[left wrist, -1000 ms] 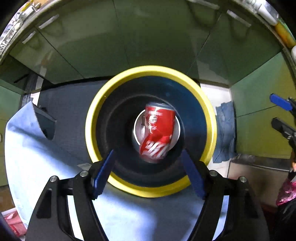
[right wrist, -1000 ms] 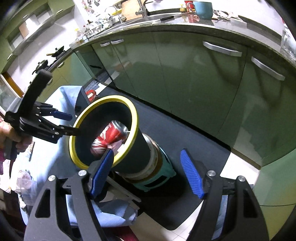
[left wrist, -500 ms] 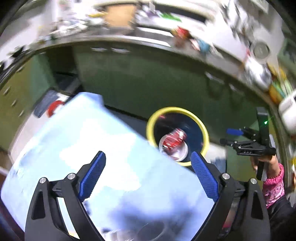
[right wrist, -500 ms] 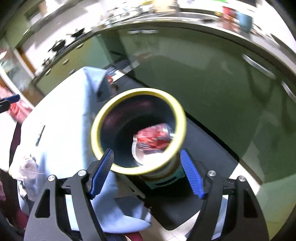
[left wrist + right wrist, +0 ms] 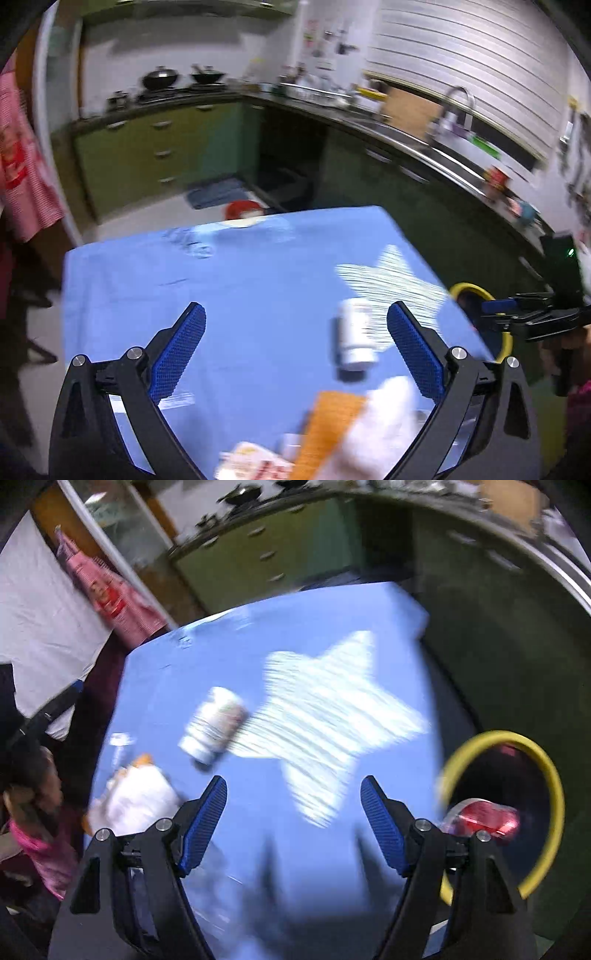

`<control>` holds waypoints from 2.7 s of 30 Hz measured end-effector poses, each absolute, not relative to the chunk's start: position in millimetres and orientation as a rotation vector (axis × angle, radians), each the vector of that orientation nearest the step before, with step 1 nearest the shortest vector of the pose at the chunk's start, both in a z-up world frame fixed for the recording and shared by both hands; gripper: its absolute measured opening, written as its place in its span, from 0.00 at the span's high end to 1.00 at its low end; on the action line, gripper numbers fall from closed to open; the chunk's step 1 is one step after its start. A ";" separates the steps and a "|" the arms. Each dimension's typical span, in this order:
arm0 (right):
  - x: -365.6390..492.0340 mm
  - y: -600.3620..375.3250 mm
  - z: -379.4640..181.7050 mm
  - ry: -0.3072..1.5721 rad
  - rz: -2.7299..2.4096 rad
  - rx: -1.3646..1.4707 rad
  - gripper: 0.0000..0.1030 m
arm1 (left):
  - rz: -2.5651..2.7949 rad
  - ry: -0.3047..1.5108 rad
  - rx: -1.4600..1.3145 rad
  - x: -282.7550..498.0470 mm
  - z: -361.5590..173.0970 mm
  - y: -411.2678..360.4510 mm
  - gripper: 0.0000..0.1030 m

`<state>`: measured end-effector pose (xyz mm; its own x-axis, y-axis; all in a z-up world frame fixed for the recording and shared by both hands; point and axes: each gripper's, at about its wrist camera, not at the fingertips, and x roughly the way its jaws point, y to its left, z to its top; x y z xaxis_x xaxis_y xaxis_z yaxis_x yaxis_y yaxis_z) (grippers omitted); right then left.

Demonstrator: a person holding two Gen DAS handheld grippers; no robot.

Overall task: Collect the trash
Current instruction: 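Grasp the white pill bottle with the right gripper and lift it, then carry the pill bottle over the bin and open the right gripper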

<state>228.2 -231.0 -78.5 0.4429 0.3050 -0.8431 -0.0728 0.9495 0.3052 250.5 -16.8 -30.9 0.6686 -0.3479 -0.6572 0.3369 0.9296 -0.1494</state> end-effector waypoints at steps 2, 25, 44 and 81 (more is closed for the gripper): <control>247.9 -205.4 -77.1 1.128 0.262 0.214 0.31 | -0.355 0.740 -0.025 253.7 -39.7 -0.8 0.06; 320.8 -79.1 -124.9 1.210 0.735 -0.548 0.09 | -0.367 0.801 -0.166 277.0 -93.3 37.1 0.05; 325.7 -56.9 -150.3 1.188 0.754 -0.572 0.19 | -0.379 0.828 -0.135 277.5 -105.4 20.6 0.05; 202.1 -379.1 -158.3 1.250 -0.188 -0.022 0.19 | -0.434 0.786 -0.067 259.8 -96.6 2.7 0.05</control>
